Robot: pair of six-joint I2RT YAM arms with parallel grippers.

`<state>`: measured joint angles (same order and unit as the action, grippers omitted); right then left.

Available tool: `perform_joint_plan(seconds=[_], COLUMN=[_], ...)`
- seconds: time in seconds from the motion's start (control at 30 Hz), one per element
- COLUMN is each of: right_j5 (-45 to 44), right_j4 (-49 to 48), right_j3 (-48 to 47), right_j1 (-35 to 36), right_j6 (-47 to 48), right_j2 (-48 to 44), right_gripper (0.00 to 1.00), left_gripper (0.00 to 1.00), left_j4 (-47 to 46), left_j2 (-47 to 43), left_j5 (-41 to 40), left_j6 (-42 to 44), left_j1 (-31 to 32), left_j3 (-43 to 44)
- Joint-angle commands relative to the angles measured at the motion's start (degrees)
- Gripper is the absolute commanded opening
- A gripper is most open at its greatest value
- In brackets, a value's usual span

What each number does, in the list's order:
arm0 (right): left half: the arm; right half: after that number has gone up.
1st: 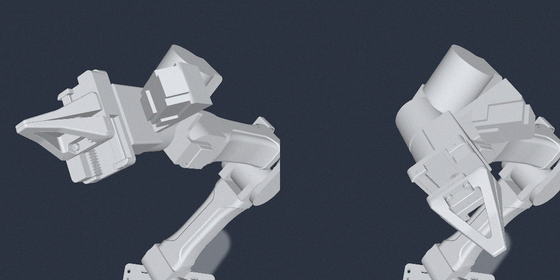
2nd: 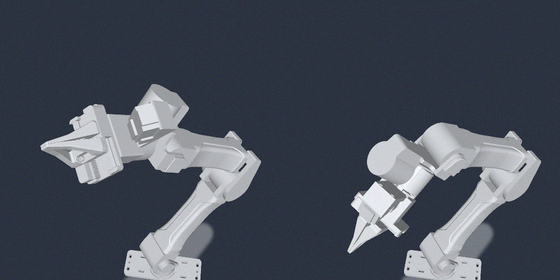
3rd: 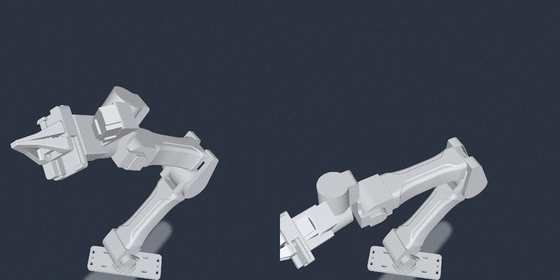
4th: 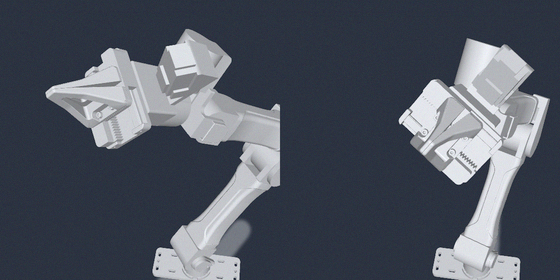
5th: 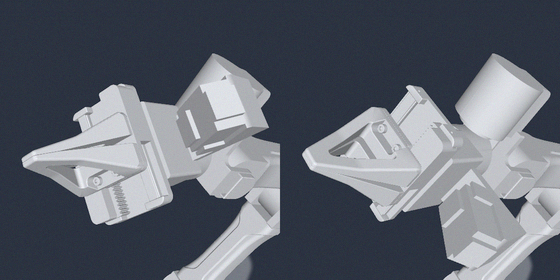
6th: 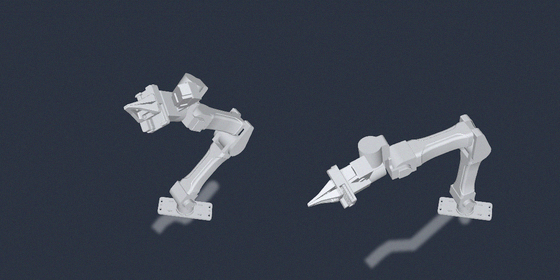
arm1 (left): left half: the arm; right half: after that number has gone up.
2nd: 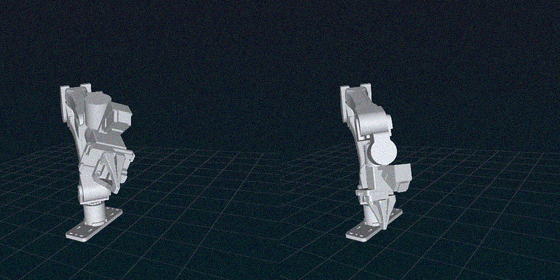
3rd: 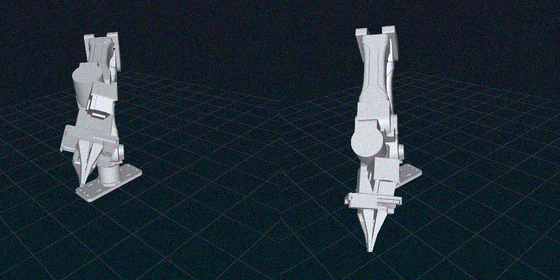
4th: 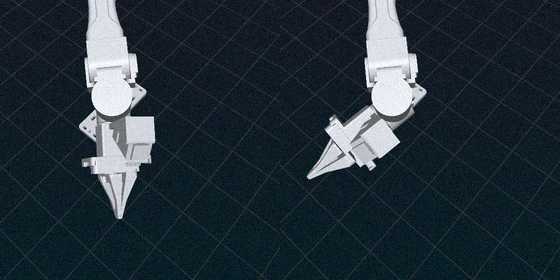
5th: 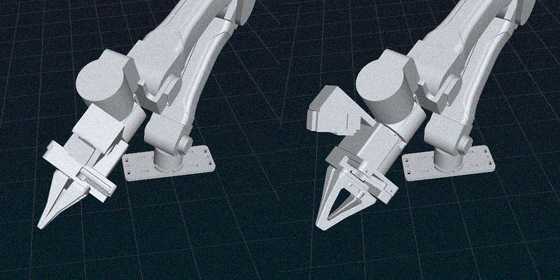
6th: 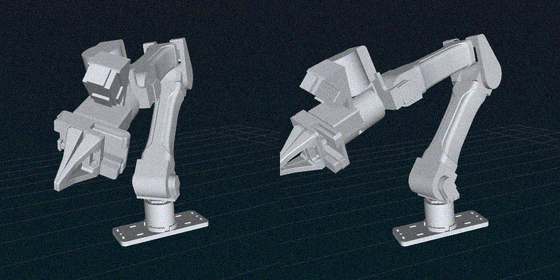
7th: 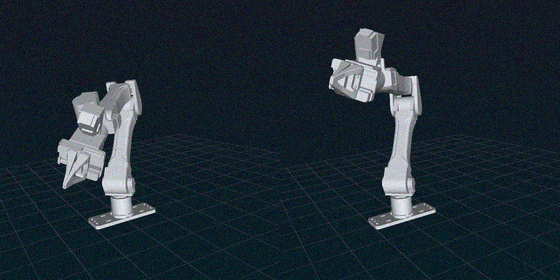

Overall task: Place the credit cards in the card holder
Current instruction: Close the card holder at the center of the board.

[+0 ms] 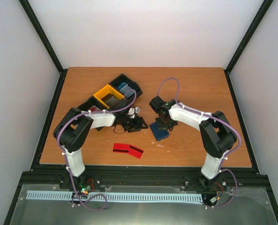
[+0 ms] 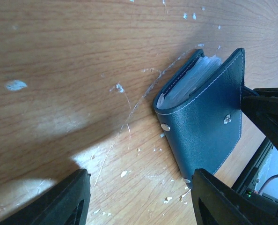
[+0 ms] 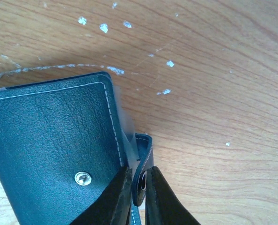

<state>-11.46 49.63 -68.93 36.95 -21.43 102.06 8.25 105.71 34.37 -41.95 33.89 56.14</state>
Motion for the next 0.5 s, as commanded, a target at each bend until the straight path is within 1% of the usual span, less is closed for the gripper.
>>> perform_joint_plan(seconds=[0.0,0.13,0.2,0.3,0.4,0.47], right_j5=[-2.77,-3.90,-4.37,-4.26,-1.43,2.31], right_j4=[0.89,1.23,1.39,1.44,0.71,-0.32], right_j3=[0.23,0.21,0.16,-0.10,-0.41,-0.16], right_j1=[0.25,0.23,0.23,0.23,0.23,0.16], right_j6=[-0.26,-0.66,-0.63,-0.63,-0.71,-0.72], right_j2=[-0.12,0.06,0.05,-0.53,-2.02,-3.14], right_gripper=[0.11,0.08,0.03,0.03,0.03,0.03], left_gripper=[0.61,0.61,0.60,0.61,0.61,0.62], left_j4=[-1.37,-1.34,-1.37,-1.39,-1.45,-1.52], left_j2=[1.16,1.25,1.38,1.76,2.18,2.70], left_j5=[0.43,0.43,0.50,0.78,0.87,1.23], left_j6=[-0.76,-0.74,-0.68,-0.52,-0.83,-0.93], left_j1=[0.74,0.83,0.89,1.04,1.29,1.42], left_j3=[1.96,2.07,2.13,2.58,2.99,3.45])
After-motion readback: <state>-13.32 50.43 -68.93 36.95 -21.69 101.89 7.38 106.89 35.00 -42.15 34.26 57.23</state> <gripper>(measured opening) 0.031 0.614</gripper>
